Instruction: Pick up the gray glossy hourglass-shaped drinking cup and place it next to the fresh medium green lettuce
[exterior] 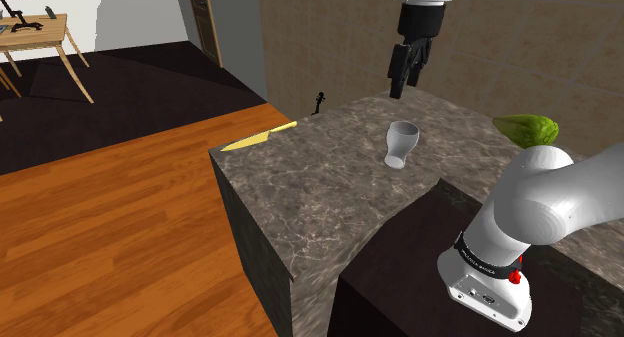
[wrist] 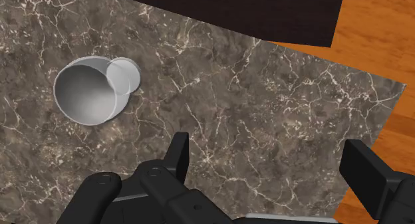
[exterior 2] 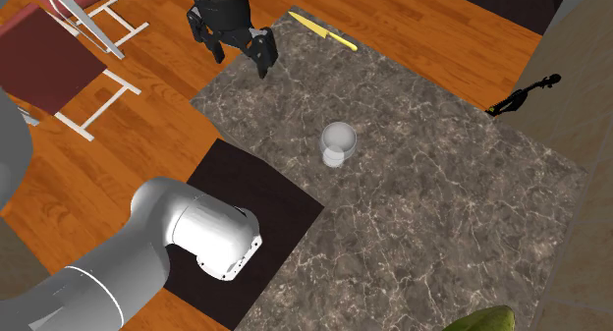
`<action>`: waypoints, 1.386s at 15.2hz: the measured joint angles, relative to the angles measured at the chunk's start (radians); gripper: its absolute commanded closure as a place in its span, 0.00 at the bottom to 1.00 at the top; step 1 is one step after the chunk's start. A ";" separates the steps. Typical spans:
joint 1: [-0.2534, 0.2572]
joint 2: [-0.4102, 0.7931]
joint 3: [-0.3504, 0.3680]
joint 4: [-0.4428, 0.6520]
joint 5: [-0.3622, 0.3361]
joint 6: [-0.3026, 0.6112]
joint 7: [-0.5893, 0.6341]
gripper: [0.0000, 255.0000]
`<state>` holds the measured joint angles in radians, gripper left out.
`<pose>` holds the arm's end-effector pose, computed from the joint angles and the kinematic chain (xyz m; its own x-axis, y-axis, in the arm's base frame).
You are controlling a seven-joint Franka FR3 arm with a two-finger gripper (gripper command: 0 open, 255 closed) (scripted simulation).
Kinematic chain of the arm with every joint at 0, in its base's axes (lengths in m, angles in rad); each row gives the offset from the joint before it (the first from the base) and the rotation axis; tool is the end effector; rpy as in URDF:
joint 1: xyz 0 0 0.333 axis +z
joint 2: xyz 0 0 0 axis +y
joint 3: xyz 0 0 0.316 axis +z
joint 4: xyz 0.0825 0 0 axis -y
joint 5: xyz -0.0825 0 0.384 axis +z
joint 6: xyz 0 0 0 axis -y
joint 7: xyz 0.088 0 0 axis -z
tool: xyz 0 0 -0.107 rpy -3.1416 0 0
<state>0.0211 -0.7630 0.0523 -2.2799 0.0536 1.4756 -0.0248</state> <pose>0.3024 0.0341 0.6105 0.9953 0.0871 -0.0415 0.0864 -0.9961 -0.0184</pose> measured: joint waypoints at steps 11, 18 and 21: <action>-0.067 0.058 -0.168 -0.164 -0.053 0.213 -0.141 0.00; -0.110 0.199 -0.305 -0.225 -0.071 0.401 -0.261 0.00; -0.122 0.274 -0.362 -0.236 -0.065 0.478 -0.316 0.00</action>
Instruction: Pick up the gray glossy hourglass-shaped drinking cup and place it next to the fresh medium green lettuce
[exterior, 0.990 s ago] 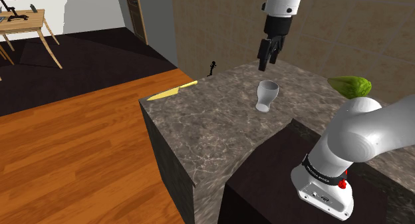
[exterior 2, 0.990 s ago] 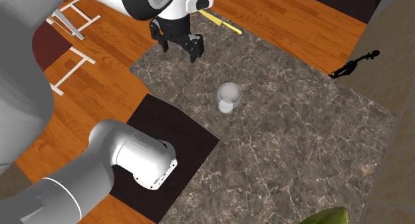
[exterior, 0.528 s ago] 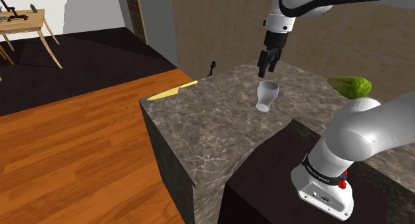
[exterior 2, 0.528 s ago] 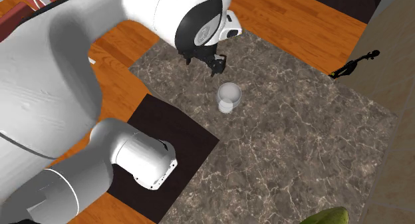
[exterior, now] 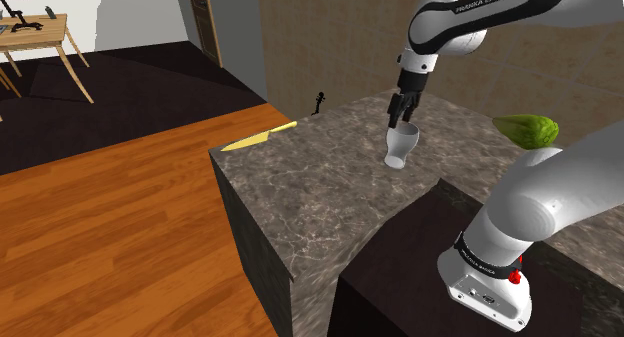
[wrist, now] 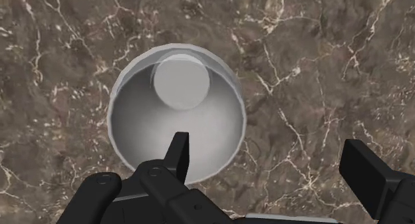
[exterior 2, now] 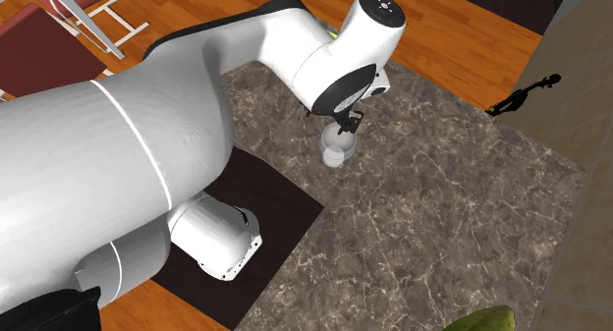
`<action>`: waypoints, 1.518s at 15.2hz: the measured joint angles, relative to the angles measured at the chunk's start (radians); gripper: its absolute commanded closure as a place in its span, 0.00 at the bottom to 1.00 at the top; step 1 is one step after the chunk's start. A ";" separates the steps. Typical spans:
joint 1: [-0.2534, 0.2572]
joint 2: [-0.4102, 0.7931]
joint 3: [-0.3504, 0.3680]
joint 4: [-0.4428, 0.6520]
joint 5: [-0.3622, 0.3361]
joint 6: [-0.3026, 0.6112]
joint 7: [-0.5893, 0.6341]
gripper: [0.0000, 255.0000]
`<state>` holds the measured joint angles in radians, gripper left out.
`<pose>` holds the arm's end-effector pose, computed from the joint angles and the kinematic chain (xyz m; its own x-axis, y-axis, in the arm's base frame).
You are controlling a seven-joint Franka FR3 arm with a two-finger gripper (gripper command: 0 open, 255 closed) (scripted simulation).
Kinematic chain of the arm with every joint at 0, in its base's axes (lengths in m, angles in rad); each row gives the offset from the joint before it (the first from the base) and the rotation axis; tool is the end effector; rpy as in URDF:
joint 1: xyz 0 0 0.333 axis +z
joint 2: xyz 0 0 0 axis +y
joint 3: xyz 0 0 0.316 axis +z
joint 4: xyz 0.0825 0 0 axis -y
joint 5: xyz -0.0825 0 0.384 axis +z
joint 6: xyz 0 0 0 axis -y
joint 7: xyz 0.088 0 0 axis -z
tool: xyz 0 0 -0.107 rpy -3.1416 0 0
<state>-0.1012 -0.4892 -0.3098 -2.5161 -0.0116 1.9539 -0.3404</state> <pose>0.3547 -0.1568 0.4336 0.9989 -0.0214 -0.0416 -0.0276 -0.9874 -0.1559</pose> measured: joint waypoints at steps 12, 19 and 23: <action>0.003 0.065 -0.027 -0.074 0.011 0.137 -0.031 0.00; 0.003 0.066 -0.027 -0.075 0.011 0.138 -0.031 1.00; 0.003 0.065 -0.027 -0.074 0.011 0.137 -0.031 1.00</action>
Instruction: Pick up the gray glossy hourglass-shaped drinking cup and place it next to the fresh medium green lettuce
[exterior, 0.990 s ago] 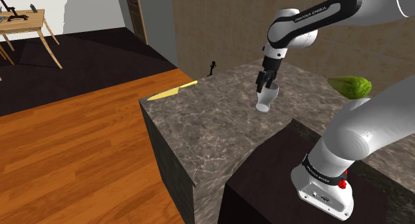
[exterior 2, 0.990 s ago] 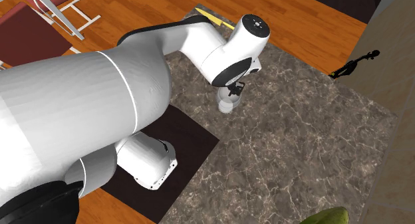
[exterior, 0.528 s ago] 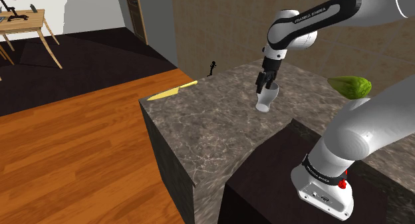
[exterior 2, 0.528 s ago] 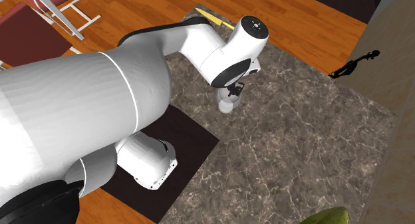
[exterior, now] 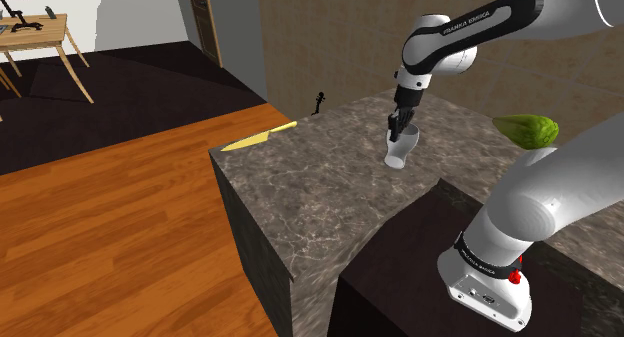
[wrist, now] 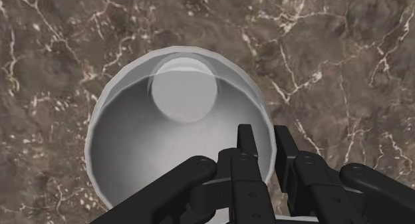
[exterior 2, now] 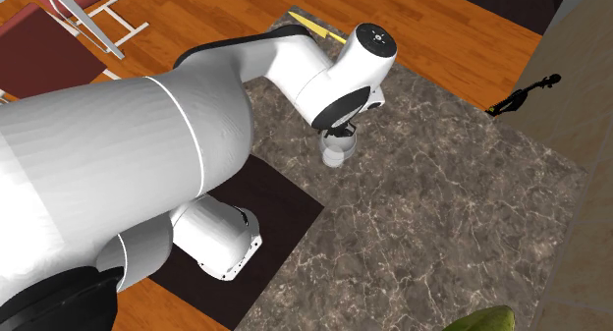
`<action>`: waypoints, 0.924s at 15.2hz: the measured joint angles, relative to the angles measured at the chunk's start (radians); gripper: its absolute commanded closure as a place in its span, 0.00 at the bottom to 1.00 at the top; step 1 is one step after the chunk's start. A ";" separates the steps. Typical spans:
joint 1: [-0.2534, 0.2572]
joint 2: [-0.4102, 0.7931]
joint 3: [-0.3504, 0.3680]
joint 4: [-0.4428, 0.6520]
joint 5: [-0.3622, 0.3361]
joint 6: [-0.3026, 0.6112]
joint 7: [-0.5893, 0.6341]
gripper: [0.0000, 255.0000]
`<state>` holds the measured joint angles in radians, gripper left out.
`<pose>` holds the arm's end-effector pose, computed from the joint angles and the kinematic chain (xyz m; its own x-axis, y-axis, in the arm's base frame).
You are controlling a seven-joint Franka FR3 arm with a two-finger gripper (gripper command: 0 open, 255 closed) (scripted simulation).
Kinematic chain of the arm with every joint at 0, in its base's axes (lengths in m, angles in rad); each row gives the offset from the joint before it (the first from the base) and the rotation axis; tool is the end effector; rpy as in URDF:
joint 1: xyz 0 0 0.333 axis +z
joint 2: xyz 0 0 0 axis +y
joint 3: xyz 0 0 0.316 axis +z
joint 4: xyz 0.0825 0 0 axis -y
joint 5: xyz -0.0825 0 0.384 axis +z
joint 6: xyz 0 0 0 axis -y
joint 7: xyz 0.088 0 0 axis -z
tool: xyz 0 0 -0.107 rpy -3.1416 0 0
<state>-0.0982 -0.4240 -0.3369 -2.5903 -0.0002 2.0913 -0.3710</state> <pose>0.3555 -0.1612 0.3858 0.9989 -0.0263 -0.0395 -0.0323 -0.9864 -0.1611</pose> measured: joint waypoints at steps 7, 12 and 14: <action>-0.003 -0.019 0.005 0.024 -0.004 -0.043 0.007 1.00; -0.005 -0.050 0.015 0.072 -0.008 -0.120 0.019 1.00; -0.005 -0.062 0.020 0.086 -0.008 -0.146 0.026 1.00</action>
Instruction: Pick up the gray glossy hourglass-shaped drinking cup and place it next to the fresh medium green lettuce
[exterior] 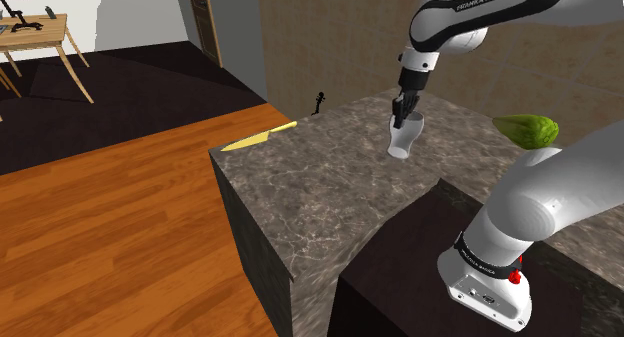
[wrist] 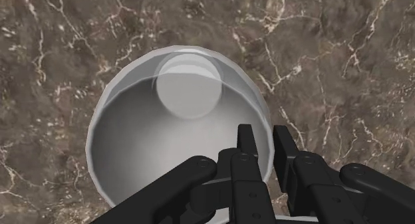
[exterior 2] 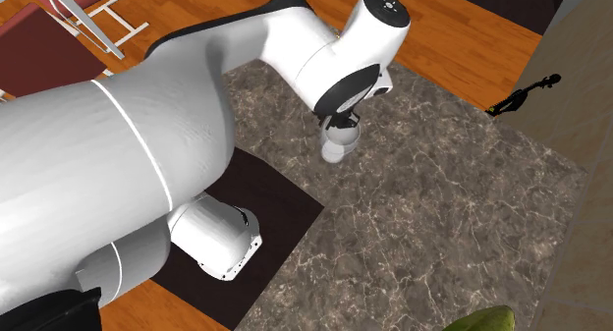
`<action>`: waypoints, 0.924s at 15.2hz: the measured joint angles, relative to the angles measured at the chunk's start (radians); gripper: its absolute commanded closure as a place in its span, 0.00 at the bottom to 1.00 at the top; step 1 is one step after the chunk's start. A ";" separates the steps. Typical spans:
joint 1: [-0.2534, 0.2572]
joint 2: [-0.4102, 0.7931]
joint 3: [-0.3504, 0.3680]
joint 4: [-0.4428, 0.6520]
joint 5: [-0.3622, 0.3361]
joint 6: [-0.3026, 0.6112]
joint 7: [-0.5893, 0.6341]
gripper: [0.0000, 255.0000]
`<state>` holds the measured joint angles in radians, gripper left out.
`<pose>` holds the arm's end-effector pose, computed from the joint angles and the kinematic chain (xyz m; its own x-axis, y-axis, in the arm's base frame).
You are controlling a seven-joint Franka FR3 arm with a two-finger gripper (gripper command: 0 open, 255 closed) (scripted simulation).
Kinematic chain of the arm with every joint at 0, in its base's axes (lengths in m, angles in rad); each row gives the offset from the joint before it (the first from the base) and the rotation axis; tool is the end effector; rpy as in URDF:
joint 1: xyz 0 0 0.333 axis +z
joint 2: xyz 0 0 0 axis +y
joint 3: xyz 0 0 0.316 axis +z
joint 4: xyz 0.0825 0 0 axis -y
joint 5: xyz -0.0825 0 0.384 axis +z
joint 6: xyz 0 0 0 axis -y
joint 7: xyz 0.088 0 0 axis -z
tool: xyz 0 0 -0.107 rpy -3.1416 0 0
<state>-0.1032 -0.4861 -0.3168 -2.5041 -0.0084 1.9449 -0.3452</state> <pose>0.3549 -0.1611 0.4369 0.9988 -0.0265 -0.0401 -0.0327 -0.9864 -0.1612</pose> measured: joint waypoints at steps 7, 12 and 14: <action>0.000 -0.022 0.010 0.080 0.000 -0.101 0.012 1.00; 0.001 -0.036 0.017 0.138 0.001 -0.172 0.019 1.00; 0.002 -0.041 0.021 0.162 0.002 -0.201 0.024 1.00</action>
<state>-0.1013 -0.5266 -0.2960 -2.3421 -0.0066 1.7444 -0.3211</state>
